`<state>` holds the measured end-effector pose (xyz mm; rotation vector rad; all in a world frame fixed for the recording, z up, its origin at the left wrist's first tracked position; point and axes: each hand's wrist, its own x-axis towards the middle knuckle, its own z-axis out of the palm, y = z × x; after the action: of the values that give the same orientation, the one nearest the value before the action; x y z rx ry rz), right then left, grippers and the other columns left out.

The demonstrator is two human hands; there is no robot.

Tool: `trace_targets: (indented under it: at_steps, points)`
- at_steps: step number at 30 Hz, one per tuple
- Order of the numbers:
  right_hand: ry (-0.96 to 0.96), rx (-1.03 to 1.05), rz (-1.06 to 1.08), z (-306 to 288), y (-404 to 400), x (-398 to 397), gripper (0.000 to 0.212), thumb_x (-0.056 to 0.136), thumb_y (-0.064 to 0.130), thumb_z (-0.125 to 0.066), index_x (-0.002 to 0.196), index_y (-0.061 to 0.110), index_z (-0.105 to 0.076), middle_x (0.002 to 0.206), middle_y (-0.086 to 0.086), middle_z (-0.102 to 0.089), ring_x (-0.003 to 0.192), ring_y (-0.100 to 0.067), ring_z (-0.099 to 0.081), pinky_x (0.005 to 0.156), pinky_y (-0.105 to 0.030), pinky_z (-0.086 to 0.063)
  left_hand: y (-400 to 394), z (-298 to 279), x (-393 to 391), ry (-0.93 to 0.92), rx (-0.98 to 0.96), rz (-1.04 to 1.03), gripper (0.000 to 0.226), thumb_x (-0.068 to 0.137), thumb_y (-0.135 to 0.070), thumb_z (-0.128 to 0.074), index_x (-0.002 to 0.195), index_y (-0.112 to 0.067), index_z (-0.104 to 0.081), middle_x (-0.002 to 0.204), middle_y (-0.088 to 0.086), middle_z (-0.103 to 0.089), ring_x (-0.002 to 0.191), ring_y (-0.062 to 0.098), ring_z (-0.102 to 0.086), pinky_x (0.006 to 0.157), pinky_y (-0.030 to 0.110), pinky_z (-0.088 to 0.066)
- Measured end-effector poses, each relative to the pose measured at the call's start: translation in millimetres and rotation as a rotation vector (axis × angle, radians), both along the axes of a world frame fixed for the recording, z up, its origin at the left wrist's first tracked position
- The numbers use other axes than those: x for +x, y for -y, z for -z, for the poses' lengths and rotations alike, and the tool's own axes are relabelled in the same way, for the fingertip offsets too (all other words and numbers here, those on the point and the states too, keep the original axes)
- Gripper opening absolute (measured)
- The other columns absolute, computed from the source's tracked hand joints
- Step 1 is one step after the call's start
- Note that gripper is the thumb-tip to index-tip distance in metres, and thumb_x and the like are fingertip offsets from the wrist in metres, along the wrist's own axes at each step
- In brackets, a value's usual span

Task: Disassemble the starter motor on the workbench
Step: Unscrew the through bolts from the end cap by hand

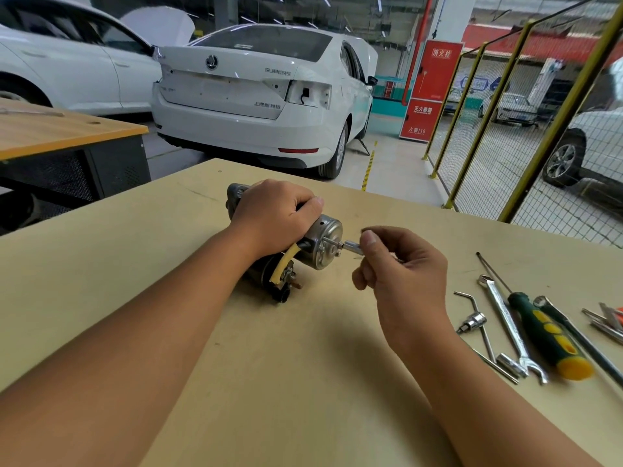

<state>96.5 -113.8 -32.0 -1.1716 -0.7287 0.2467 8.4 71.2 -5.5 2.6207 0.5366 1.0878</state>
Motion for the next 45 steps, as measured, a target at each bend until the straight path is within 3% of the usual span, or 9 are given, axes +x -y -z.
trace_targets:
  at_steps: [5,11,15,20,25,31,37,40,45]
  points:
    - [0.158,-0.166,-0.081,-1.3,3.2,2.3,0.015,0.096,0.011,-0.066,0.083,0.013,-0.073,0.061,-0.009,-0.064,0.042,-0.023,-0.054,0.047,-0.032,-0.046,-0.7,1.3,1.3,-0.005,0.013,-0.008,0.043,0.096,-0.049,-0.042,0.058,-0.032,-0.052,0.056,-0.011,-0.053,0.062,0.009,-0.052,0.061,0.027,-0.028]
    - [0.031,-0.208,-0.167,-2.4,2.5,0.9,0.023,0.099,0.015,-0.063,0.079,0.007,-0.070,0.059,-0.008,-0.060,0.037,-0.019,-0.039,0.042,-0.028,-0.041,-2.6,2.0,1.3,-0.002,0.008,-0.002,0.043,0.096,-0.048,-0.042,0.062,-0.030,-0.058,0.058,-0.009,-0.056,0.064,0.013,-0.054,0.065,0.029,-0.032]
    - [0.112,-0.202,-0.125,0.1,3.1,-2.1,0.015,0.092,0.008,-0.067,0.078,0.008,-0.073,0.061,-0.008,-0.063,0.036,-0.020,-0.046,0.044,-0.033,-0.045,-3.4,2.4,1.8,0.010,0.016,-0.006,0.045,0.097,-0.046,-0.043,0.055,-0.031,-0.048,0.054,-0.008,-0.051,0.060,0.012,-0.050,0.062,0.028,-0.027]
    - [0.203,-0.180,-0.045,-0.1,4.5,-4.6,0.008,0.088,0.008,-0.074,0.082,0.013,-0.075,0.058,-0.009,-0.065,0.038,-0.021,-0.055,0.047,-0.042,-0.052,-4.8,2.7,1.8,0.001,0.023,-0.002,0.045,0.096,-0.048,-0.042,0.059,-0.028,-0.055,0.057,-0.007,-0.055,0.062,0.013,-0.053,0.062,0.028,-0.028]
    - [0.228,-0.162,-0.009,1.8,2.4,-6.8,0.016,0.084,0.004,-0.079,0.083,0.020,-0.076,0.060,0.001,-0.067,0.040,-0.018,-0.057,0.048,-0.033,-0.049,-5.3,2.9,1.9,0.009,0.025,-0.001,0.045,0.096,-0.049,-0.041,0.059,-0.026,-0.056,0.056,-0.006,-0.055,0.062,0.014,-0.053,0.061,0.028,-0.029]
    - [0.343,-0.160,0.092,0.0,-1.9,-5.1,0.018,0.080,0.005,-0.082,0.086,0.021,-0.082,0.076,0.007,-0.072,0.067,-0.016,-0.065,0.066,-0.035,-0.052,-4.9,2.8,1.7,0.008,0.030,-0.002,0.046,0.096,-0.048,-0.042,0.057,-0.026,-0.053,0.055,-0.005,-0.053,0.061,0.015,-0.052,0.060,0.028,-0.028]
    - [0.212,-0.179,0.035,-2.3,0.3,-8.4,0.020,0.088,0.010,-0.076,0.099,0.027,-0.074,0.076,0.005,-0.072,0.057,-0.014,-0.062,0.056,-0.026,-0.049,-4.2,2.4,1.4,0.002,0.021,0.004,0.043,0.097,-0.047,-0.042,0.059,-0.029,-0.054,0.057,-0.007,-0.055,0.062,0.014,-0.053,0.061,0.028,-0.030]
    - [0.153,-0.253,-0.033,-2.2,0.1,-10.2,0.006,0.097,0.023,-0.066,0.097,0.029,-0.068,0.069,0.002,-0.068,0.047,-0.014,-0.054,0.048,-0.029,-0.045,-4.2,2.4,1.5,-0.002,0.020,0.002,0.044,0.097,-0.048,-0.041,0.061,-0.029,-0.057,0.058,-0.007,-0.057,0.063,0.014,-0.055,0.062,0.029,-0.032]
    - [0.113,-0.240,0.032,-1.9,-3.2,-11.1,0.008,0.096,0.025,-0.065,0.090,0.031,-0.065,0.070,-0.002,-0.067,0.056,-0.016,-0.055,0.056,-0.035,-0.045,-4.9,2.2,2.3,0.002,0.018,-0.008,0.048,0.096,-0.049,-0.042,0.064,-0.021,-0.064,0.059,-0.004,-0.058,0.065,0.019,-0.056,0.063,0.031,-0.036]
